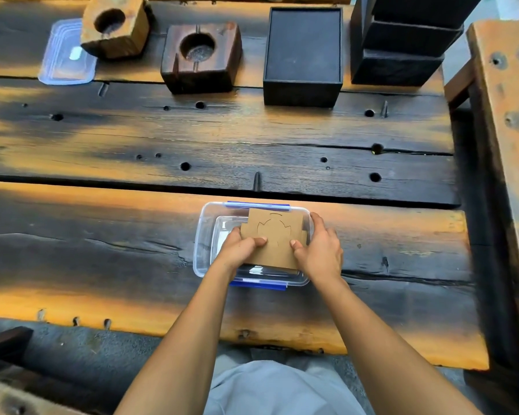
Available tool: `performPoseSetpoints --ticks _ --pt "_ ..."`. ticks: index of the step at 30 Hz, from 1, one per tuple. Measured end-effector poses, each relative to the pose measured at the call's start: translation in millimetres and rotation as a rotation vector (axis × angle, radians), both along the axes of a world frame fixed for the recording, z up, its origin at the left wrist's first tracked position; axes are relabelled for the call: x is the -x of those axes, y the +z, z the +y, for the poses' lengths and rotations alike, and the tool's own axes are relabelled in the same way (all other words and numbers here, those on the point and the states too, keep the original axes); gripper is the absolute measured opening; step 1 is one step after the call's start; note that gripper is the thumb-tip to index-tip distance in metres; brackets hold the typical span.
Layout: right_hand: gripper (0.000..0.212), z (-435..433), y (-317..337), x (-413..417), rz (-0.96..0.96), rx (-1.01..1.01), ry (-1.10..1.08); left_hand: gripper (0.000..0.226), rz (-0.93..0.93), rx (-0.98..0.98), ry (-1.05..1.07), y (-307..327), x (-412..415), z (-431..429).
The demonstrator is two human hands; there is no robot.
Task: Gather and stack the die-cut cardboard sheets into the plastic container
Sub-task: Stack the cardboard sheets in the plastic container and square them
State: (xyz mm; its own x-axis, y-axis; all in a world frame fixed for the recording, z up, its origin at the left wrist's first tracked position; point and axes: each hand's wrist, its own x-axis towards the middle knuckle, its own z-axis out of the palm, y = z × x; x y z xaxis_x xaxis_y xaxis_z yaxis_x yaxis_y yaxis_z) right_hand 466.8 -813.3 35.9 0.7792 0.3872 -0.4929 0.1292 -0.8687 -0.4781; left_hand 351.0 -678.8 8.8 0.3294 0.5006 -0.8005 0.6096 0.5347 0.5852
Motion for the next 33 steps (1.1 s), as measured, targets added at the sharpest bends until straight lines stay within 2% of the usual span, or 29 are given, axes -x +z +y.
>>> performPoseSetpoints --ticks 3,6,9,14,19,21,24,28,33 --pt "0.073 -1 -2 0 -0.014 -0.002 -0.006 0.066 0.012 -0.042 -0.011 -1 -1 11" --pt "0.075 0 -4 1 -0.029 -0.008 -0.012 0.085 0.023 0.011 -0.036 -4 -1 24" --pt "0.074 0 -6 -1 -0.023 -0.004 -0.025 0.087 -0.036 0.113 -0.037 -4 -3 29" --pt "0.074 0 -6 -2 -0.012 0.004 -0.027 0.068 -0.057 0.164 -0.100 -6 -3 34" --pt "0.073 -3 -4 -3 -0.005 -0.013 -0.030 0.102 -0.061 0.193 -0.155 -5 -4 36" --pt "0.072 -4 -4 -3 -0.005 -0.016 -0.030 0.099 -0.062 0.207 -0.157 -5 -3 34" --pt "0.074 -5 -5 -3 -0.007 -0.035 -0.024 0.081 -0.075 0.251 -0.129 -8 0 33" --pt "0.075 -9 -6 2 -0.070 -0.106 0.008 0.084 -0.051 0.266 -0.156 -5 7 34" --pt "0.073 -9 -4 12 -0.170 -0.275 0.085 0.080 -0.102 0.260 -0.090 1 17 34"
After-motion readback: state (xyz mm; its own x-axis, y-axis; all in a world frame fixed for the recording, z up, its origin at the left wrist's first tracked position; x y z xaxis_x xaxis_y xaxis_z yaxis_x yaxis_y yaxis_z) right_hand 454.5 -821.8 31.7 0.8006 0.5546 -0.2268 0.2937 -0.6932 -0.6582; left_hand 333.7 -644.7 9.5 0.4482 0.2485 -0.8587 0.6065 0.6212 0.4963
